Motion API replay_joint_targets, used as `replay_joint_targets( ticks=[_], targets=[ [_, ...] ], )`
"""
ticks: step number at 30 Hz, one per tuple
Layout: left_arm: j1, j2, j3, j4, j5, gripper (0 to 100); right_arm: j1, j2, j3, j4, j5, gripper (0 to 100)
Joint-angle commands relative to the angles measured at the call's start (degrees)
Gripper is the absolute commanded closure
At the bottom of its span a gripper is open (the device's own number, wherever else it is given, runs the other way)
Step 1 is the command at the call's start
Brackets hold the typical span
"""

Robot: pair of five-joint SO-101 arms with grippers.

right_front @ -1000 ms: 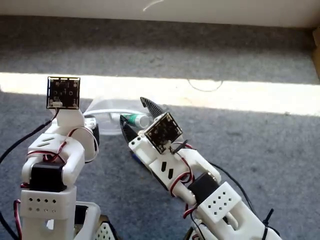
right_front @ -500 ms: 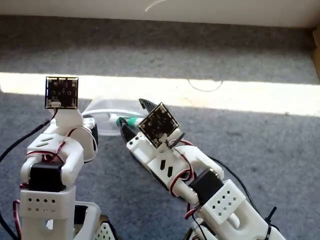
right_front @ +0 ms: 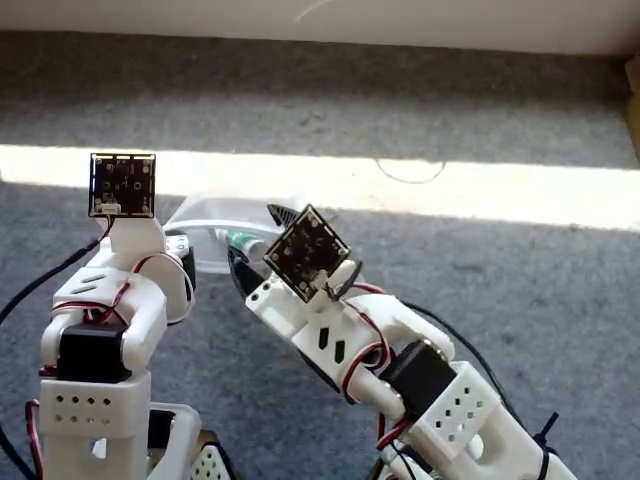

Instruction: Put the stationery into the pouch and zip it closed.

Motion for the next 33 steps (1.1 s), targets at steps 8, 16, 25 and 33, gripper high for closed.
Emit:
replay_joint_targets(
  ticks=[8,16,25,33],
  targets=[
    [-0.7,-0.7,-0.2,-0.8,-0.4,99,-0.3,-9.5,-5.2,8.0,0.5,98.4],
    [-0.7,-0.7,-0.2,-0.8,-0.4,99,-0.2,-4.1,-5.1,8.1,0.5,99.2],
    [-0.7,-0.8,-0.2,-0.8,-0.4,99,-0.2,5.5,-5.1,6.1,0.2,99.2],
    [-0.7,-0.8,-0.2,-0.7,-0.4,99,0.2,11.9,-5.0,3.2,0.2,99.2]
  ],
)
